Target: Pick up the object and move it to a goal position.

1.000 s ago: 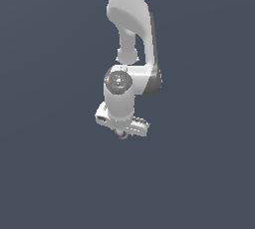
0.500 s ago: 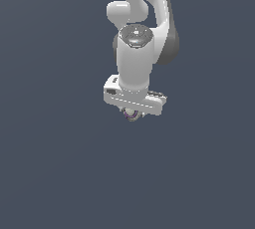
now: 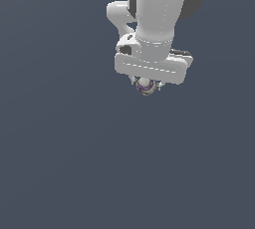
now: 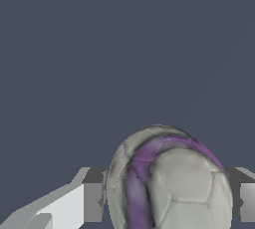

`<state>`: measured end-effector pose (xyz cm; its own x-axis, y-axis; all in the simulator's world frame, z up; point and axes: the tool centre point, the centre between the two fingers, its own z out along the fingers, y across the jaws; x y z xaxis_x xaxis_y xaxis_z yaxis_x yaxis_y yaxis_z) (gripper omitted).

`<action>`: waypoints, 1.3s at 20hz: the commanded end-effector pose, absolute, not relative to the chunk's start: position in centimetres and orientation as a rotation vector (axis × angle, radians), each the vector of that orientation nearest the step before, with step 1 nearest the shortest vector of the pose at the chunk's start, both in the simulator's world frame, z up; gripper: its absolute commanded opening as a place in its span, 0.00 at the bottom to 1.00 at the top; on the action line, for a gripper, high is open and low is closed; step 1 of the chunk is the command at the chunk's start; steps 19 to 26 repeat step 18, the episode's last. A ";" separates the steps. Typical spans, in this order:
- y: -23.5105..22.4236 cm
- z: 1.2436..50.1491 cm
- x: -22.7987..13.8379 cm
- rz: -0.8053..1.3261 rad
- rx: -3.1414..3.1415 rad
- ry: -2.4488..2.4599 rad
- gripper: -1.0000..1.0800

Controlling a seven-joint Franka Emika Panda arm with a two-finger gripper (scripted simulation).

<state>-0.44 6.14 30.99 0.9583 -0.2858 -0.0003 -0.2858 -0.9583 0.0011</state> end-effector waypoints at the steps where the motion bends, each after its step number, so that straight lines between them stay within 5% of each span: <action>1: 7.2 33.7 -1.2 0.000 3.107 -0.454 0.00; 12: 10.1 41.0 -3.0 0.000 3.108 -0.454 0.00; 26: 10.5 42.0 -3.2 0.000 3.108 -0.454 0.00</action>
